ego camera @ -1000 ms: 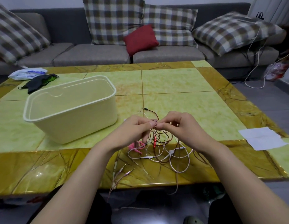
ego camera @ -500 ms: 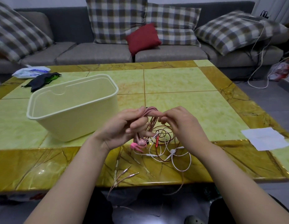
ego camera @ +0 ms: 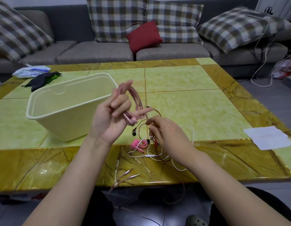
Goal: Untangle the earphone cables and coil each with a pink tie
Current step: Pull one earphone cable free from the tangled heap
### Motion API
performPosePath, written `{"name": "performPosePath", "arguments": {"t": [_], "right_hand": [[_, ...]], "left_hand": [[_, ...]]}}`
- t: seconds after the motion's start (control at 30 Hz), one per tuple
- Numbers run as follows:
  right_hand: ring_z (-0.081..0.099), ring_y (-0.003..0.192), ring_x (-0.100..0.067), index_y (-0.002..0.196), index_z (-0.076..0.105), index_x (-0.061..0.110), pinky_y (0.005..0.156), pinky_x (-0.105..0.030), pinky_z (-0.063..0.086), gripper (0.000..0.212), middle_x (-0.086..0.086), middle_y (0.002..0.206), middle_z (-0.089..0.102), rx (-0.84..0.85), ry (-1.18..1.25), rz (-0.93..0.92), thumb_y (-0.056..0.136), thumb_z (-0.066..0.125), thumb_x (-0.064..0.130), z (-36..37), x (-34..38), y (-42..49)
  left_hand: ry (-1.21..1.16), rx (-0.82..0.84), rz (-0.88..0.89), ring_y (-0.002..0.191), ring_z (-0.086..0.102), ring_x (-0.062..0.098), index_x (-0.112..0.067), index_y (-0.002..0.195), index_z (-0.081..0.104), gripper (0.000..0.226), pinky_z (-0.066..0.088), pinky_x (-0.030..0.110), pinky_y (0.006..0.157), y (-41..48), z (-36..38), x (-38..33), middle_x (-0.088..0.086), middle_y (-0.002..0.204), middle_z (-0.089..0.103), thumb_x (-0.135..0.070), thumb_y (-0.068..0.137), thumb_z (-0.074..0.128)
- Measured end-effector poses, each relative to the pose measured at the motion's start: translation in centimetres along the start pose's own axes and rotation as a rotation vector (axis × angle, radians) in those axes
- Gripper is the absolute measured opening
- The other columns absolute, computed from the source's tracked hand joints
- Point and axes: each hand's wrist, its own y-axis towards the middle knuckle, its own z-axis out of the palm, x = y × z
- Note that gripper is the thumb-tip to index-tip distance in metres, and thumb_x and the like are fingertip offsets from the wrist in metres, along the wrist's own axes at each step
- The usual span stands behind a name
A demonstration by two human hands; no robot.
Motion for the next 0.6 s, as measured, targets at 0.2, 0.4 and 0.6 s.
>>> {"name": "performPosePath", "arguments": {"t": [0.2,0.4,0.6], "right_hand": [[0.048,0.078,-0.003,0.096,0.062,0.021,0.069,-0.015,0.035,0.016,0.009,0.072,0.058,0.045,0.206,-0.045,0.098,0.046,0.024,-0.2,1.5,-0.5],[0.050,0.053,0.000,0.078,0.061,0.029,0.056,-0.012,0.038,0.024,0.006,0.060,0.053,0.078,0.448,0.056,0.097,0.047,0.021,-1.4,1.9,-0.5],[0.039,0.041,-0.007,0.076,0.066,0.022,0.042,-0.019,0.036,0.024,0.004,0.054,0.041,0.070,0.593,0.141,0.094,0.051,0.019,-3.2,1.6,-0.6]], "left_hand": [[0.317,-0.289,0.223,0.036,0.034,0.006,-0.016,0.103,0.058,0.038,0.046,0.056,0.094,0.2,1.1,-0.3,-0.010,0.045,0.034,-0.034,0.101,0.025],[1.071,-0.274,0.314,0.051,0.053,0.011,-0.011,0.097,0.068,0.029,0.039,0.020,0.050,0.0,1.0,1.1,-0.006,0.066,0.065,-0.027,0.097,0.044],[1.464,-0.144,0.227,0.073,0.066,0.007,-0.017,0.092,0.064,0.019,0.057,0.032,0.056,-0.4,0.2,1.7,-0.004,0.077,0.068,-0.018,0.098,0.046]]}}
